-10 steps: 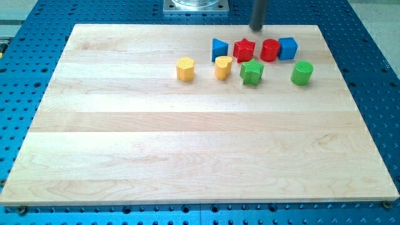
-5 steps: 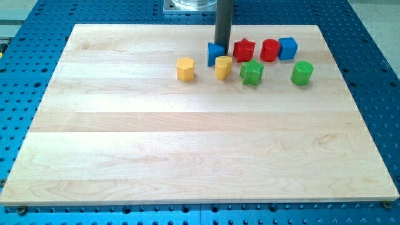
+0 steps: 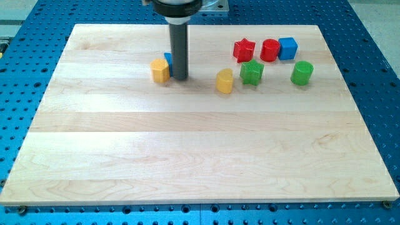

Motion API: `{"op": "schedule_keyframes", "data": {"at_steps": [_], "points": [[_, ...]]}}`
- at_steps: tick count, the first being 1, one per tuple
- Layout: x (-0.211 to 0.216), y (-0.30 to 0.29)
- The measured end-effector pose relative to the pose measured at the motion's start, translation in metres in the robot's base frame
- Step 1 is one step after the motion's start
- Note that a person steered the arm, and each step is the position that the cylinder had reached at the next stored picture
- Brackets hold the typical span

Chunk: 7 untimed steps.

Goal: Move the triangle to the top left of the board

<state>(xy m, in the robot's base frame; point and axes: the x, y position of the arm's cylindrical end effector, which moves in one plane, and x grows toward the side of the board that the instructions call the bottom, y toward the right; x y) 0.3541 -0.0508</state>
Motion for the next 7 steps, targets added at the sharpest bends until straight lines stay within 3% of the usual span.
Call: {"op": "schedule_keyframes", "data": {"at_steps": [2, 4, 5, 6, 7], "points": [[-0.084, -0.027], [-0.118, -0.072], [-0.118, -0.137], [-0.104, -0.153], [-0.063, -0.166]]}}
